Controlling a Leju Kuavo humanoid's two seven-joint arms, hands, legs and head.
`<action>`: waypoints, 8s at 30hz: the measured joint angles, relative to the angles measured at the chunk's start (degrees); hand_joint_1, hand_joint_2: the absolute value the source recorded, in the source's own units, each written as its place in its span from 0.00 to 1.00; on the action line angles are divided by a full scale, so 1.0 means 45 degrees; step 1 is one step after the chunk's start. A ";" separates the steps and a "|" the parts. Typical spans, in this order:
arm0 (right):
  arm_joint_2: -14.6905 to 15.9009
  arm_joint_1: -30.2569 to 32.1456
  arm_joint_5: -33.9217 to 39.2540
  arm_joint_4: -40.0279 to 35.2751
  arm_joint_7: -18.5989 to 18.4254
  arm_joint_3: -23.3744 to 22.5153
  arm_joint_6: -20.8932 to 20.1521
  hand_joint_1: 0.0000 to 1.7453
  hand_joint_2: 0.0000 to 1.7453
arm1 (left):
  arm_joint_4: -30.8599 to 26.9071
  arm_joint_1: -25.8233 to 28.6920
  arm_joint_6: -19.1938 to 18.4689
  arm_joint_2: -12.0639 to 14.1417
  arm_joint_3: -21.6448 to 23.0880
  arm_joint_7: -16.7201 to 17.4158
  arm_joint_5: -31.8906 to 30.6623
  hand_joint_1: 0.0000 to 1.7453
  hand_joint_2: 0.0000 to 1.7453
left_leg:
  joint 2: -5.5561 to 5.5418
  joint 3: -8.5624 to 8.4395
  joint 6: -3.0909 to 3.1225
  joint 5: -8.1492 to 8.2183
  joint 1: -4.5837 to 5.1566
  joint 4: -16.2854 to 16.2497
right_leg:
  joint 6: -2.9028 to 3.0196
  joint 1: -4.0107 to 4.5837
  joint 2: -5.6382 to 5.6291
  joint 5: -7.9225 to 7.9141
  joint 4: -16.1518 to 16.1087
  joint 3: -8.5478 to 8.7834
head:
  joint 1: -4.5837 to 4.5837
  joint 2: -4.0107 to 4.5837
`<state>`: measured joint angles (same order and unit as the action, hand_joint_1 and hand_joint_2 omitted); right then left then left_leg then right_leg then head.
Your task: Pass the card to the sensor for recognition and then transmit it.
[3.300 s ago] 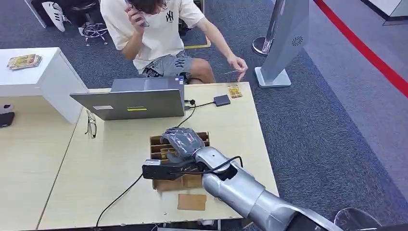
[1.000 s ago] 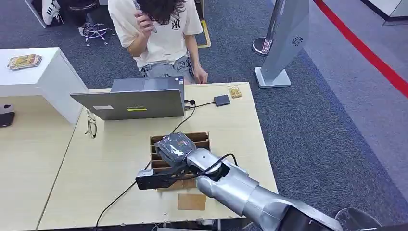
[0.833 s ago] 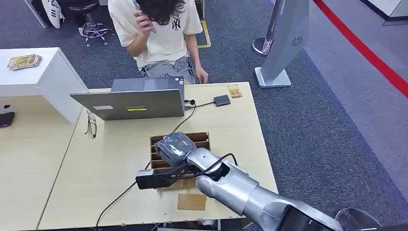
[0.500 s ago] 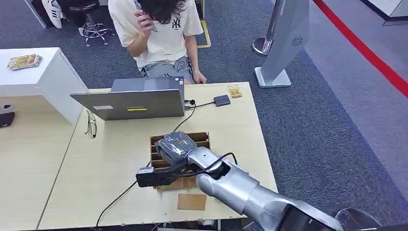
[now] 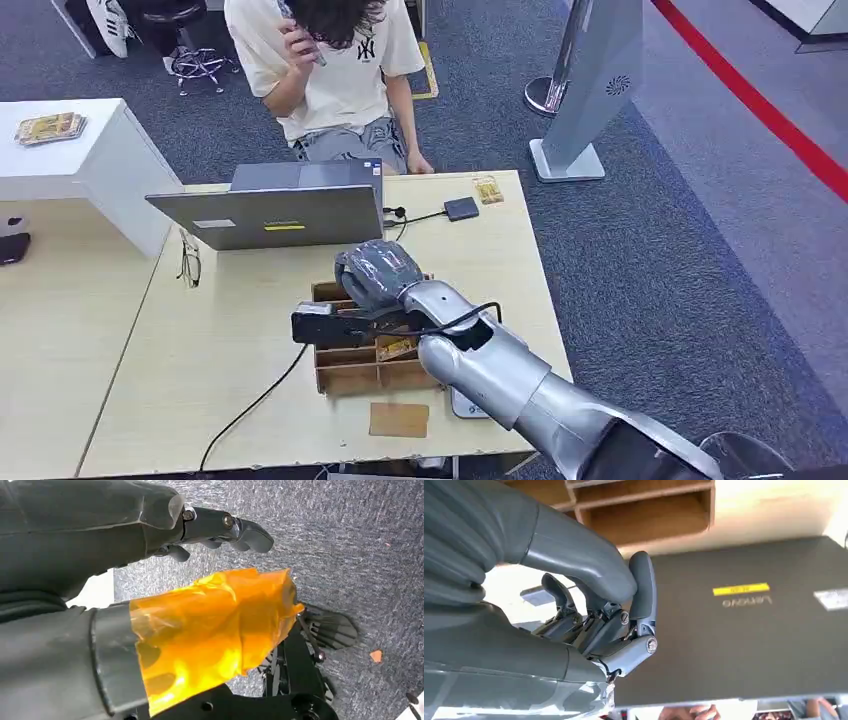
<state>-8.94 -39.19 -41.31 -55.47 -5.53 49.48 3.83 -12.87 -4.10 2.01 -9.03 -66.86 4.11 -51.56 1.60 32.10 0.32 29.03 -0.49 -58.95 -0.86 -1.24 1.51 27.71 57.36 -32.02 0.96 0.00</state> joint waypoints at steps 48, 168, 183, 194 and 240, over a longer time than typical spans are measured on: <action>0.0389 -0.0088 -0.0228 0.0150 -0.0088 0.0709 -0.0675 0.38 1.00 | -0.0005 0.0007 -0.0024 -0.0063 -0.0083 -0.0010 0.0228 0.00 0.00 | -0.0001 0.0004 0.0000 0.0000 0.0000 0.0000 | 0.0000 0.0000 0.0001 0.0000 -0.0001 -0.0001 | 0.0000 0.0000; 0.0593 -0.1915 -0.1350 0.1889 0.0588 0.3298 -0.1870 0.99 1.00 | -0.0049 0.0079 -0.0019 -0.0257 -0.0665 -0.0267 0.0826 0.00 0.00 | -0.0005 -0.0016 -0.0009 -0.0007 0.0002 -0.0001 | 0.0000 -0.0002 0.0004 -0.0002 -0.0002 0.0018 | 0.0000 0.0000; 0.0603 -0.2096 -0.1370 0.2176 0.0753 0.3439 -0.1656 1.00 1.00 | -0.0049 0.0081 0.0019 -0.0257 -0.0675 -0.0292 0.0821 0.00 0.00 | -0.0004 -0.0018 -0.0015 -0.0011 0.0001 -0.0001 | 0.0013 -0.0001 0.0004 -0.0011 -0.0002 0.0018 | 0.0000 0.0000; 0.0617 -0.2180 -0.0641 0.2297 0.0733 0.3079 -0.1598 1.00 1.00 | -0.0049 0.0089 0.0034 -0.0257 -0.0675 -0.0287 0.0806 0.00 0.00 | -0.0006 -0.0014 -0.0021 -0.0019 0.0001 -0.0002 | 0.0014 -0.0002 0.0005 -0.0018 -0.0002 0.0016 | 0.0000 0.0000; 0.0982 -0.3298 0.4998 0.4483 0.2133 0.0349 -0.5159 1.00 1.00 | -0.0253 0.0150 -0.0087 -0.0131 -0.0675 -0.0194 0.0486 0.00 0.00 | -0.0010 -0.0004 -0.0021 -0.0018 0.0005 -0.0008 | 0.0014 -0.0001 0.0006 -0.0018 -0.0002 0.0005 | 0.0000 0.0000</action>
<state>-4.52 -54.03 -18.82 -35.30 4.07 51.06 -19.39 -14.01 -3.43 1.62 -9.62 -69.90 3.23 -49.37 1.56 32.08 0.22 28.95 -0.46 -58.98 -0.79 -1.24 1.53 27.63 57.35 -32.00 0.96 0.00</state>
